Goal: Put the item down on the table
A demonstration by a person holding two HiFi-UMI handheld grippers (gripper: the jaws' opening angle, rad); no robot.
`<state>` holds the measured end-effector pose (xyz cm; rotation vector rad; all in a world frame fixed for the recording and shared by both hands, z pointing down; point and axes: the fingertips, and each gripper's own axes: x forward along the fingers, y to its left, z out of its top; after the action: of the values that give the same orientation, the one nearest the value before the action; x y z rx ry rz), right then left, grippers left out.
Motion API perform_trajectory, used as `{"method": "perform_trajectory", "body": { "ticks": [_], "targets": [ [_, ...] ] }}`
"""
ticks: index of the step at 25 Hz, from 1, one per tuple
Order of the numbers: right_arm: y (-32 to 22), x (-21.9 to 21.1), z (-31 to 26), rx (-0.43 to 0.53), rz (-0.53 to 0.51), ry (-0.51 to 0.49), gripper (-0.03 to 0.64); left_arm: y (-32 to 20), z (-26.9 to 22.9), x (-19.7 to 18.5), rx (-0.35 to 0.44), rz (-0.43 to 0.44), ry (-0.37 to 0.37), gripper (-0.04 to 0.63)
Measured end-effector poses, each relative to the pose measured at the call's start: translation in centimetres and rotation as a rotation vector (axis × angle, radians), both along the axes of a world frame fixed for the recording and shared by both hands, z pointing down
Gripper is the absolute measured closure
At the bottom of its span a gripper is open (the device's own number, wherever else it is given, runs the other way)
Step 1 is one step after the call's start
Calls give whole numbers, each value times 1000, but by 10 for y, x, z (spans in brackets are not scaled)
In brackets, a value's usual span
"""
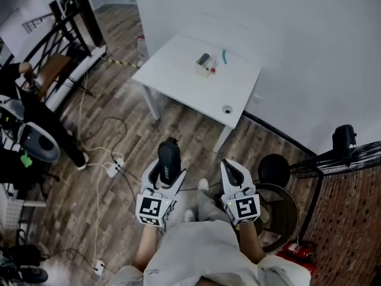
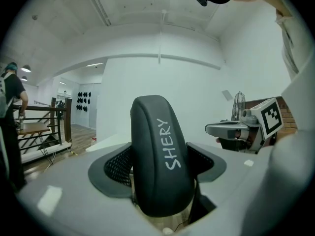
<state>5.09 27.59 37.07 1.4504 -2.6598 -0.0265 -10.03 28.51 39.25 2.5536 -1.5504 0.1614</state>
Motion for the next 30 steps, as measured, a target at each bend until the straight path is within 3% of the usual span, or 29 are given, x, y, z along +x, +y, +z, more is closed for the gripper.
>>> {"method": "perform_trajectory", "body": {
  "ticks": [30],
  "targets": [
    [-248,21,-3,-32,-135,-58,614,-232,-16,42,-18,-95,-38,237]
  ]
}}
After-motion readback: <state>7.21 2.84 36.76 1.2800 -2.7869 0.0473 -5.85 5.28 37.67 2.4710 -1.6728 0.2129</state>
